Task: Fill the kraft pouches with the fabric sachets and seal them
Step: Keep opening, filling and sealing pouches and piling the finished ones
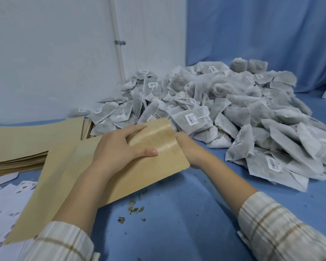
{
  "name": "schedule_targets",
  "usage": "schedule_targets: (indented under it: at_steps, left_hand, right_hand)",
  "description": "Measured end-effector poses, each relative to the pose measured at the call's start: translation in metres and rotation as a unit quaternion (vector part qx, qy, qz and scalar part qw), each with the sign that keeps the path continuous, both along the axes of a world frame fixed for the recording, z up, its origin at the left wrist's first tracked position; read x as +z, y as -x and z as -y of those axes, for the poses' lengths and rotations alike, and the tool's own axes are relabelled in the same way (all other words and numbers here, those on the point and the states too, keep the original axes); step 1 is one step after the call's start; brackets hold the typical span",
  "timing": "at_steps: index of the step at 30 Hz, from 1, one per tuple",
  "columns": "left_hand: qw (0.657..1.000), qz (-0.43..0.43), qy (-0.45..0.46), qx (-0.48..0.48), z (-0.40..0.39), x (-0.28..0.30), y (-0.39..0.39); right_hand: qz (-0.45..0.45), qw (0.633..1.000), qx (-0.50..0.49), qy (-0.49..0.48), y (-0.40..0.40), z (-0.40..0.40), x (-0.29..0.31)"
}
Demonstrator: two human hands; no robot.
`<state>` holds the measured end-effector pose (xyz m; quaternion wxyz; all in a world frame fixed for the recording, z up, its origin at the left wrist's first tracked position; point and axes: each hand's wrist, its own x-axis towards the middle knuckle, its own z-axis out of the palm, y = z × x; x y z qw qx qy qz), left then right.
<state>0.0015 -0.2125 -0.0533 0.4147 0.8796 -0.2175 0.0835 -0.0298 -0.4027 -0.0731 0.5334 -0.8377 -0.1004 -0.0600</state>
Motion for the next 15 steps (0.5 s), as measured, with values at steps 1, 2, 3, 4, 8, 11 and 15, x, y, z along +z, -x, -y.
schedule_targets:
  at_steps: [1,2,3,4,8,11,15]
  left_hand:
    - [1.000,0.003,0.002,0.003,0.000,0.000,-0.001]
    - [1.000,0.007,0.001,0.010,-0.001,0.000,-0.002]
    - [1.000,0.013,-0.004,0.019,-0.002,-0.001,-0.003]
    - [0.999,0.018,-0.011,0.032,-0.003,-0.001,-0.004]
    - [0.997,0.016,-0.025,0.074,-0.004,-0.007,-0.007]
    - [0.996,0.020,-0.029,0.079,-0.003,-0.011,-0.008]
    - [0.996,0.024,-0.035,0.079,-0.002,-0.013,-0.009]
  right_hand:
    - [-0.035,0.998,0.043,0.015,-0.003,0.001,0.001]
    - [-0.041,0.998,0.053,0.014,-0.005,0.003,0.002]
    - [-0.021,0.999,0.031,-0.002,-0.010,0.007,0.002]
    - [0.016,0.999,-0.030,-0.029,-0.013,0.010,0.002]
    - [0.088,0.897,-0.365,0.232,-0.039,0.038,-0.010]
    - [-0.006,0.840,-0.390,0.378,-0.050,0.047,-0.021]
    - [0.134,0.823,-0.430,0.346,-0.048,0.045,-0.024]
